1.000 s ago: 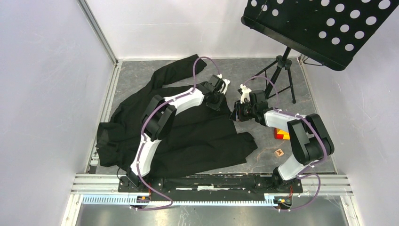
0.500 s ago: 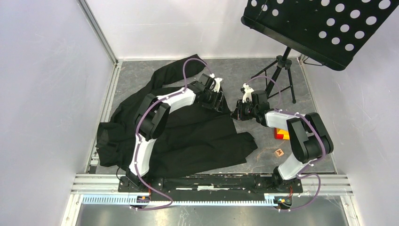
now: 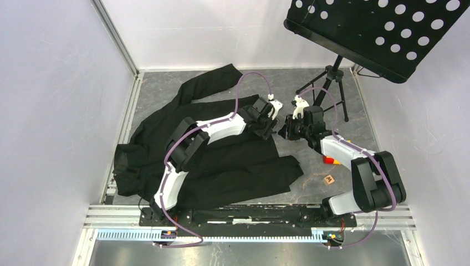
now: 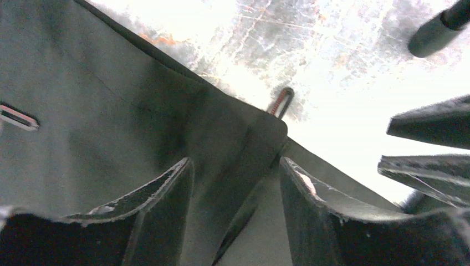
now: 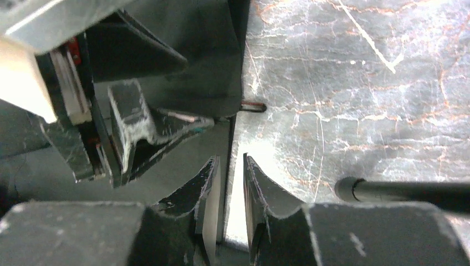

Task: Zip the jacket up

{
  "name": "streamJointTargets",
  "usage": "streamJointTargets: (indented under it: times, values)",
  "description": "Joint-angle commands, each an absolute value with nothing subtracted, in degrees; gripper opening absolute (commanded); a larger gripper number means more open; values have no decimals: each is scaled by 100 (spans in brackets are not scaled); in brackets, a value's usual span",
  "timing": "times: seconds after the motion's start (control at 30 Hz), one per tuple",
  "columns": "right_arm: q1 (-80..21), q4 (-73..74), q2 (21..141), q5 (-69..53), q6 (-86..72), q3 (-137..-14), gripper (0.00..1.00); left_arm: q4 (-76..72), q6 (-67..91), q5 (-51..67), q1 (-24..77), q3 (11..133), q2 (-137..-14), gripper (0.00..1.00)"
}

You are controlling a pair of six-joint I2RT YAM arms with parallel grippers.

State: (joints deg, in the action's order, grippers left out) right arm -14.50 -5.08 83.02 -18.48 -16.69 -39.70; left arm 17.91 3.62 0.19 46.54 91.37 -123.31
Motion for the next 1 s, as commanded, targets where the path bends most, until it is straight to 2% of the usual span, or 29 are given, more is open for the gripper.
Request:
streamJointTargets:
  times: [0.0,0.27,0.33,0.43,0.67,0.97]
  values:
    - [-1430,-501,8035,-1583,-1622,-3741,27,1876,-264,-943,4729,9548,-12554,60]
    - [-1433,-629,8247,-1789,-1646,-3784,27,2184,-316,-877,4727,9992,-12814,34]
    - [-1428,-695,8308,-1908,-1701,-3823,29,2205,-310,-736,4715,10017,-12787,24]
    - [-1432,-885,8445,-2144,-1921,-3841,31,2245,-198,-446,4664,10024,-12707,3]
    - [-1430,-1990,8908,-3061,-3177,-3764,44,1992,672,594,4262,9617,-12152,2]
    - [-1423,-2562,9439,-2968,-4059,-3964,57,1805,1052,1130,4046,9215,-11688,2]
